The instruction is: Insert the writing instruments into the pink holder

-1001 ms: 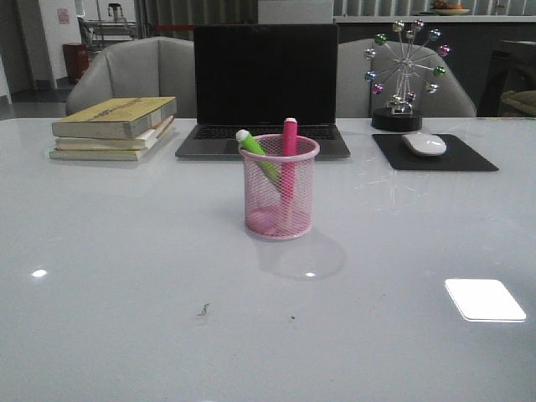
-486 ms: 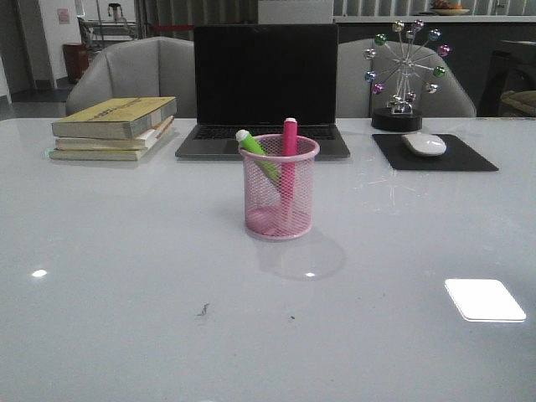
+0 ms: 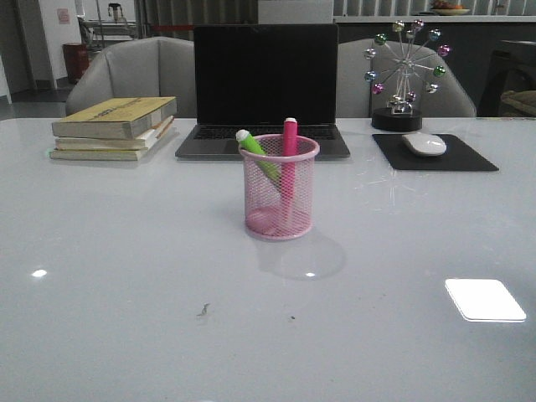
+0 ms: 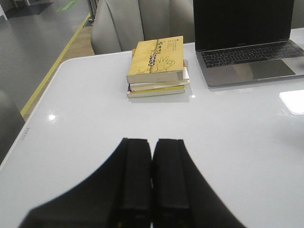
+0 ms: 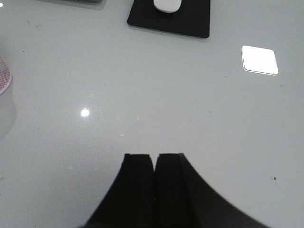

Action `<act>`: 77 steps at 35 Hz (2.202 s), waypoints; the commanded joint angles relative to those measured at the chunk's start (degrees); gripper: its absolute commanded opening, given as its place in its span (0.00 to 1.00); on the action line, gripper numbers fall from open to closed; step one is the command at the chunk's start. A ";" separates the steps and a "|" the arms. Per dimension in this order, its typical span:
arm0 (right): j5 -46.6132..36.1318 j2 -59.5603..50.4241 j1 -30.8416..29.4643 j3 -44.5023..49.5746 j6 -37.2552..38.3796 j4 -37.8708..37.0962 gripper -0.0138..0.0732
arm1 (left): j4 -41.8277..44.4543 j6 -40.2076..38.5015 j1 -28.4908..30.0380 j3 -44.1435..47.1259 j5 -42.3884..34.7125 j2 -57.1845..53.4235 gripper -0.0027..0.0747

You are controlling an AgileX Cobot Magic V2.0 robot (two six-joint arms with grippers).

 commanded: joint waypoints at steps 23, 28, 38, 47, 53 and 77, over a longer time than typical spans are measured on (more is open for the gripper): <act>-10.55 -8.09 -0.34 -1.34 -0.15 -1.86 0.22 | 0.07 -0.28 0.11 -1.78 -4.61 0.01 0.16; -12.80 -16.15 -0.34 1.20 -0.09 -2.35 0.22 | 0.07 -0.28 0.11 -1.78 -4.61 0.01 0.16; -12.14 -30.58 -0.34 13.41 -0.09 -2.05 0.22 | 0.07 -0.28 0.11 -1.78 -4.61 0.01 0.16; -12.46 -40.21 -0.34 21.85 -0.09 -2.05 0.22 | 0.07 -0.28 0.11 -1.78 -4.61 0.01 0.16; -13.52 -44.00 -0.34 26.49 -0.09 -1.68 0.22 | 0.07 -0.28 0.11 -1.78 -4.61 0.01 0.16; -11.91 -50.94 -0.34 29.97 -0.09 -0.56 0.22 | 0.07 -0.28 0.11 -1.78 -4.62 0.01 0.16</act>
